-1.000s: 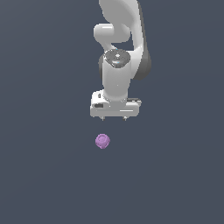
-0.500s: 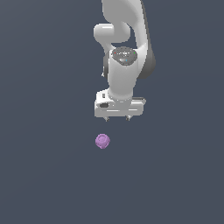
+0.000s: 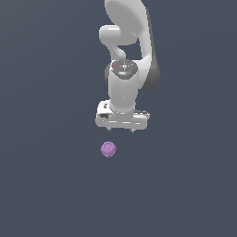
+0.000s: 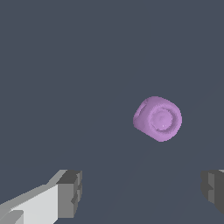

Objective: Pick up the object and move it to a goal position.

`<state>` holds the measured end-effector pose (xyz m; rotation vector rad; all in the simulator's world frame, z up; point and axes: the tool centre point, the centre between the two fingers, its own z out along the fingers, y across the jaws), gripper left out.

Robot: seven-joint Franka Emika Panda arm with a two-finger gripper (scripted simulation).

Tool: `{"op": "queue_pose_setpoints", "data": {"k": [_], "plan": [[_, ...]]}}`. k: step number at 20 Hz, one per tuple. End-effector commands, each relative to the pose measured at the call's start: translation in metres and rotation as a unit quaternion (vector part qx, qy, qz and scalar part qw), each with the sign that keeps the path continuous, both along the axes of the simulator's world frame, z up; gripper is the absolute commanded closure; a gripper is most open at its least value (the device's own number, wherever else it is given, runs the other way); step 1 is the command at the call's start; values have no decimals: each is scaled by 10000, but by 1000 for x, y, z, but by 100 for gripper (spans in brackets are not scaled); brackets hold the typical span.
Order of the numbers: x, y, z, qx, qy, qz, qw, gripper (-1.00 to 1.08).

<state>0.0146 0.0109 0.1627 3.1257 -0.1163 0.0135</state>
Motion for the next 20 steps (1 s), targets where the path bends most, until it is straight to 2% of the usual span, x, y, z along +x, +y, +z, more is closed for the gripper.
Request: {"op": "queue_pose_setpoints", "data": {"k": [1, 5, 11, 20], "plan": [[4, -7, -8, 23, 7, -324, 9995, -92], [13, -21, -26, 57, 15, -978, 9952, -92], [24, -42, -51, 81, 22, -1892, 9819, -92], [31, -59, -71, 80, 21, -2602, 9655, -92]]}}
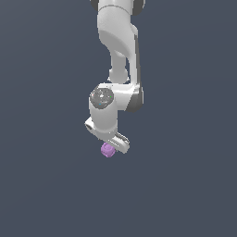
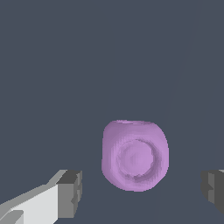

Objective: Pick up the object and move it to a goal position.

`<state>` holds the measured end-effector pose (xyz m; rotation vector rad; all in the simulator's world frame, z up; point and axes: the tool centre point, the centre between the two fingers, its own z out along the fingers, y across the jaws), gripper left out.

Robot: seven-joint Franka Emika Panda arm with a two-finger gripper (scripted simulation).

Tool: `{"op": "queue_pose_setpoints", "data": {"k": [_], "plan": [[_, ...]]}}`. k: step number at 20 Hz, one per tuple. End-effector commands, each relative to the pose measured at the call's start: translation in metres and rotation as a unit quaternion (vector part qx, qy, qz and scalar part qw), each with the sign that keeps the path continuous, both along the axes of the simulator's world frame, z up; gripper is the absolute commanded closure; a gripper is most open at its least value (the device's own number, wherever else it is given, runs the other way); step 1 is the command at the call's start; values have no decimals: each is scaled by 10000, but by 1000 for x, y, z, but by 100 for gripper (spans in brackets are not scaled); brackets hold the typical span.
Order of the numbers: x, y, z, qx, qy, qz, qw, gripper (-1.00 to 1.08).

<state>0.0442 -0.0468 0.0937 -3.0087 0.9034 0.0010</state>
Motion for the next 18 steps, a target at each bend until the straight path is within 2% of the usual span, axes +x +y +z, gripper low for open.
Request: {"op": "queue_pose_setpoints", "data": {"k": [1, 8, 18], "plan": [[1, -3, -3, -1, -3, -121, 9999, -92], [1, -3, -8, -2, 0, -135, 9999, -92], [0, -3, -52, -2, -2, -162, 9999, -92]]}}
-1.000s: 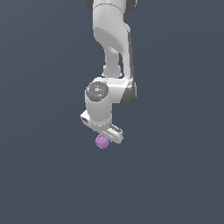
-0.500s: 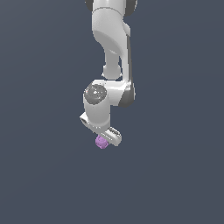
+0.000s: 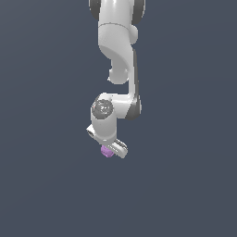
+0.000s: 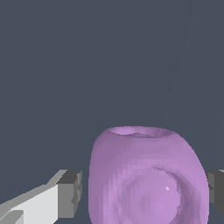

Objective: Pick up the object and move it to a goal position.

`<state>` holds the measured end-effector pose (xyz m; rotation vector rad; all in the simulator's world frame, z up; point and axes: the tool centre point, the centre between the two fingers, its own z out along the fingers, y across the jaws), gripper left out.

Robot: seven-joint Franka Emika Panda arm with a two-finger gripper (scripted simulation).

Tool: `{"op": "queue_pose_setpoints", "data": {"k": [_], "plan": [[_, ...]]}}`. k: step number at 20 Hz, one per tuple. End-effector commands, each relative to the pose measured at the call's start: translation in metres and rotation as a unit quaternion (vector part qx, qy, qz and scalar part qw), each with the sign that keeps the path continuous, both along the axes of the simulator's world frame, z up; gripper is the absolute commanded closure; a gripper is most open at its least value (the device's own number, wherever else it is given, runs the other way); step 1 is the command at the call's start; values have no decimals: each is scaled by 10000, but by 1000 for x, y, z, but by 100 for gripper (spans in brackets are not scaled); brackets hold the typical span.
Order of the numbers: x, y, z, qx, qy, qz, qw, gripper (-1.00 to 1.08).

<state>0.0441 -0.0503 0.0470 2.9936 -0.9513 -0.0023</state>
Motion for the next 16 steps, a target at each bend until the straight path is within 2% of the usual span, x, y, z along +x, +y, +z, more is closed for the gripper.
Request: {"op": "queue_pose_setpoints", "data": {"k": [1, 4, 5, 16], "plan": [[1, 0, -7, 0, -8, -6, 10000, -92], [2, 0, -8, 0, -8, -6, 10000, -92], [2, 0, -8, 0, -8, -6, 10000, 108], [2, 0, -7, 1, -9, -3, 10000, 108]]}}
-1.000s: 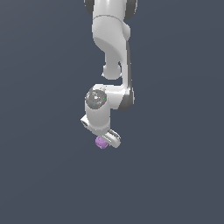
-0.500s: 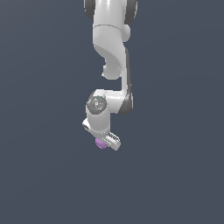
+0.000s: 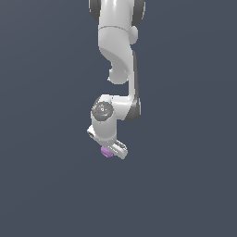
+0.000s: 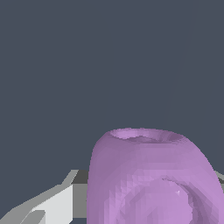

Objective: Pick up the object and move it to a goal position.

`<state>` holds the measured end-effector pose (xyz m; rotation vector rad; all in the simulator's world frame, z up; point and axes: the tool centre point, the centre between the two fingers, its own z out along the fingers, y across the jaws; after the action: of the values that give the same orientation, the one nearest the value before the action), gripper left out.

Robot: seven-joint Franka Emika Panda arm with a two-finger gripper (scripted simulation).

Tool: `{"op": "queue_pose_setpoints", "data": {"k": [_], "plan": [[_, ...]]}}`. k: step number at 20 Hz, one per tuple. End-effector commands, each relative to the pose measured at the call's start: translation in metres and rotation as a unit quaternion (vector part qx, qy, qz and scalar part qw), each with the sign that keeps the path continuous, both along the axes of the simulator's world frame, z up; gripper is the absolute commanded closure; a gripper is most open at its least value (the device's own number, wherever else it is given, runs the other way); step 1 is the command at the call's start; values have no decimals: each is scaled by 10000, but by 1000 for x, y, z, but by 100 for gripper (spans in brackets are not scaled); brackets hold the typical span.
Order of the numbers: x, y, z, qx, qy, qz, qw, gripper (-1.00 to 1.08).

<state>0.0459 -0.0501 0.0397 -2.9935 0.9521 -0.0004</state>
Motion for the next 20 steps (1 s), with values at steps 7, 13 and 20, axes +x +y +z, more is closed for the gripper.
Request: {"op": "queue_pose_setpoints", "data": {"k": [7, 13, 20], "plan": [[-2, 9, 18, 0, 0, 0, 10000, 108], [-5, 27, 58, 0, 0, 0, 10000, 108], [-10, 61, 131, -4, 1, -4, 10000, 108]]}}
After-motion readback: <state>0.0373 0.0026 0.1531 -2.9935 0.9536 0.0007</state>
